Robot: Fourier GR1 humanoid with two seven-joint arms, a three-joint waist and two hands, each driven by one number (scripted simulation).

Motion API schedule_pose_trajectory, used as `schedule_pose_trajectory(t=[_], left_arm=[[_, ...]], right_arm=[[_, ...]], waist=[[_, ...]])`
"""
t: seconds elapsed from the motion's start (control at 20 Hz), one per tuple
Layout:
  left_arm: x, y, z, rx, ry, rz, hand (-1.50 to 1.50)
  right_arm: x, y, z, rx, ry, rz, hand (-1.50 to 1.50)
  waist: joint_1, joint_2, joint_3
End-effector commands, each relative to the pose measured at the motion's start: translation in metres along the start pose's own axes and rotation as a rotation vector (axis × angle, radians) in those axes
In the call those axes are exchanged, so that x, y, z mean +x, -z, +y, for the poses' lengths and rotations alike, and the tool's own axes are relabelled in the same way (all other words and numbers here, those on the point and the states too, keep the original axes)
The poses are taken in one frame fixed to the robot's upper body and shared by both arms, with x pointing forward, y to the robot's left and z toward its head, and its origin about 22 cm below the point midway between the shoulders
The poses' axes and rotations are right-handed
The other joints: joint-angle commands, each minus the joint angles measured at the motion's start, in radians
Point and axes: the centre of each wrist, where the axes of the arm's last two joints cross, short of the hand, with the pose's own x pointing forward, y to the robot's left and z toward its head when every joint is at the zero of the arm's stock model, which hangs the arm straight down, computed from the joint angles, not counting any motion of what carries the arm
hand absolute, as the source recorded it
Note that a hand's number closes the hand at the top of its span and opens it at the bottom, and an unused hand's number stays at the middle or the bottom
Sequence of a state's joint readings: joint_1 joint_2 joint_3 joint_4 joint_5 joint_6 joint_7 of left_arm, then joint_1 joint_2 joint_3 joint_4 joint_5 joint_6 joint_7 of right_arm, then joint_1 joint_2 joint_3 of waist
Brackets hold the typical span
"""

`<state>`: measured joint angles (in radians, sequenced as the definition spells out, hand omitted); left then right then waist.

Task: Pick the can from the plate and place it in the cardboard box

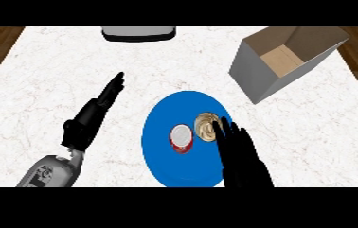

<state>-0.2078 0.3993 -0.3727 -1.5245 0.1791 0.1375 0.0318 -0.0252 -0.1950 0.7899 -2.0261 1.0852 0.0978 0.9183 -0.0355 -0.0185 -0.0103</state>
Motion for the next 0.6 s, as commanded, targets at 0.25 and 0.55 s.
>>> schedule_pose_trajectory(t=[0.25,0.55], left_arm=[[0.009,0.013,-0.015,-0.034,0.010,-0.022,0.00],[0.014,0.011,-0.007,-0.069,0.018,-0.030,0.00]], right_arm=[[0.071,-0.025,-0.015,0.037,-0.014,0.146,-1.50],[0.075,0.004,-0.013,0.065,-0.027,0.186,-1.50]], waist=[[0.044,0.017,0.007],[0.048,0.018,0.009]])
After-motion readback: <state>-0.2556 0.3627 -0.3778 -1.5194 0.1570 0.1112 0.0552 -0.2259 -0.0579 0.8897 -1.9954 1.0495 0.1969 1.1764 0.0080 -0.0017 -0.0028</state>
